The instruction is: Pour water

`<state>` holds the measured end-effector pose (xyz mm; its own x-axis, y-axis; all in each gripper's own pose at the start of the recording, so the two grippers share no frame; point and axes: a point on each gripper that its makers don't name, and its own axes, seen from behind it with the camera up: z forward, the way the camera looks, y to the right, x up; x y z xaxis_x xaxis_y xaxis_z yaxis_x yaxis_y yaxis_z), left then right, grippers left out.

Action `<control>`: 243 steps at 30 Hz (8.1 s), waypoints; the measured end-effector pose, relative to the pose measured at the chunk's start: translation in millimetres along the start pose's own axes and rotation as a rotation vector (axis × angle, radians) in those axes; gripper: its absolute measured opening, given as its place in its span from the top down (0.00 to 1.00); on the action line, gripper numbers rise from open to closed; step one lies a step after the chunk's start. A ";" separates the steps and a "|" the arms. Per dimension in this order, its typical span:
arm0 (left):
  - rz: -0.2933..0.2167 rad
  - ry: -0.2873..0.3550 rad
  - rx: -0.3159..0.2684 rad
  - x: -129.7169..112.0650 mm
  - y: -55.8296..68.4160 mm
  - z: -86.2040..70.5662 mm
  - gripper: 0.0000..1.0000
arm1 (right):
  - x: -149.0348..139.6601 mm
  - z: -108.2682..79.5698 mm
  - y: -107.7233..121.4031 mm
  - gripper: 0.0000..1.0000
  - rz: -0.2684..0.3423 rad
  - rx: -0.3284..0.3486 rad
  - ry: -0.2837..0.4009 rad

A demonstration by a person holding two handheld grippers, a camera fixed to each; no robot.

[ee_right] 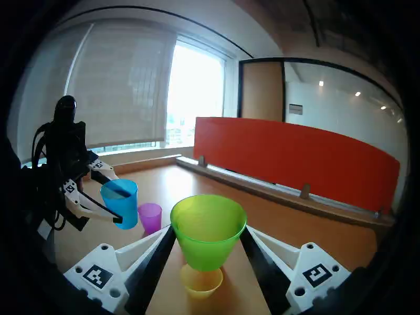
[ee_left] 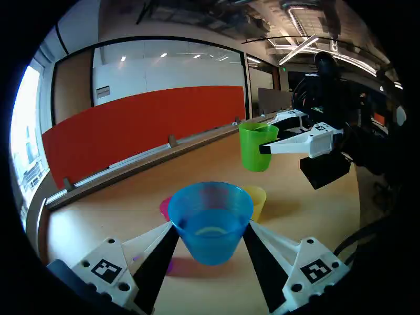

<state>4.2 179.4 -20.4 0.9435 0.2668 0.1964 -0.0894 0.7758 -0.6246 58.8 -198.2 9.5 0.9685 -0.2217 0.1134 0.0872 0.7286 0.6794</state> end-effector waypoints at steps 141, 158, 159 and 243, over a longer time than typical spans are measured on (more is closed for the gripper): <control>0.395 0.233 0.137 58.6 -28.7 -44.7 0.19 | -6.4 36.3 -117.1 0.11 0.001 0.277 0.073; 0.465 0.237 0.160 65.5 -29.9 -50.9 0.19 | -13.0 34.8 -132.5 0.11 0.015 0.307 0.069; 0.469 0.238 0.161 66.1 -29.5 -51.2 0.19 | -13.3 34.6 -133.6 0.11 0.015 0.309 0.069; 0.806 0.265 0.204 85.1 -21.1 -58.8 0.20 | -5.7 28.3 -175.8 0.11 0.000 0.407 0.104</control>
<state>105.2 152.1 -35.0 0.6088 0.6564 -0.4455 -0.7933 0.5017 -0.3448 31.3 -343.3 -90.1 0.9887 -0.1403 0.0537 0.0084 0.4084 0.9127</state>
